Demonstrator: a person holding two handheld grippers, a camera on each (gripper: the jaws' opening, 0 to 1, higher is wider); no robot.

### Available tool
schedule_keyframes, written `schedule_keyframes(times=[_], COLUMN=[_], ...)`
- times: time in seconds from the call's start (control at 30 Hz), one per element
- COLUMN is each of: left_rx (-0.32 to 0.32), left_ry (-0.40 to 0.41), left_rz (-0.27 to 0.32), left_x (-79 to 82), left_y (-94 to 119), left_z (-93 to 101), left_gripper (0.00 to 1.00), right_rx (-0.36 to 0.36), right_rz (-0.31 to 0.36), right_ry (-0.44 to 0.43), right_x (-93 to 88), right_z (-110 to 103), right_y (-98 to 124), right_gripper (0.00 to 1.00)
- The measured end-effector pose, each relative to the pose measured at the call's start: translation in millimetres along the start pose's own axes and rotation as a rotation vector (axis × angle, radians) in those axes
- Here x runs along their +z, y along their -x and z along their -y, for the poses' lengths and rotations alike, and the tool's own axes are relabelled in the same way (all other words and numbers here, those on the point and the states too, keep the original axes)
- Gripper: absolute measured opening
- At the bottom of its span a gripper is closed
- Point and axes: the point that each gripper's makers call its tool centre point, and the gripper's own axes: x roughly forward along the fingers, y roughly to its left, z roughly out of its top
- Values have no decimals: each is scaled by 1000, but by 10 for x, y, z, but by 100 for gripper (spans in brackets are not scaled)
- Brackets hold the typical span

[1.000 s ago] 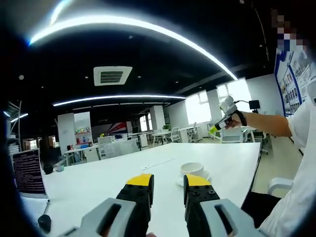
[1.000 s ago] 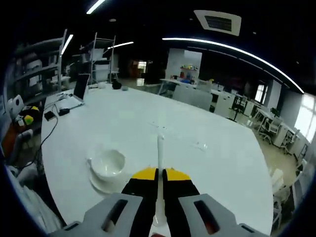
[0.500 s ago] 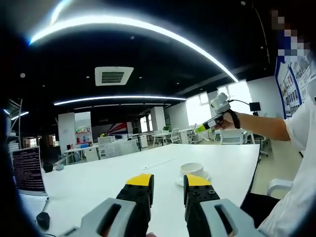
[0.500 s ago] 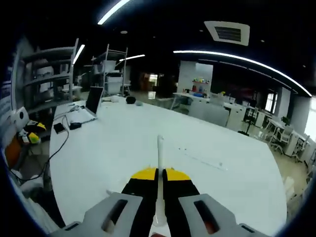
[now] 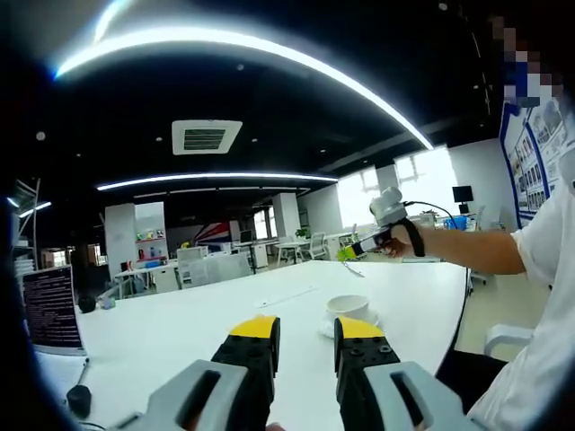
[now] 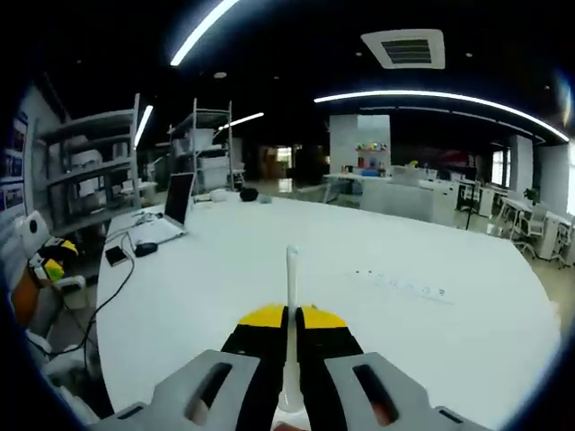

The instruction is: Tidy tabletop coffee trays, cups and spoons，present forward

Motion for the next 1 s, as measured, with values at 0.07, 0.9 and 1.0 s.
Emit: schedule_keyframes(times=[0.07,0.9,1.0], left_rx=[2,33,34], left_ry=[0,7,7], left_rz=[2,10,12], left_x=[-1,12,19], left_y=[12,142,143], left_z=[-3,-99,-101], left_gripper=[26,26,26], right_rx=[3,27,28], right_rz=[1,-91,-101], right_ry=[-1,20,30], right_x=[-66,-749,-798], right_z=[-37,-280,-295], right_y=[-47,-361,-372], right_gripper=[5,5,5])
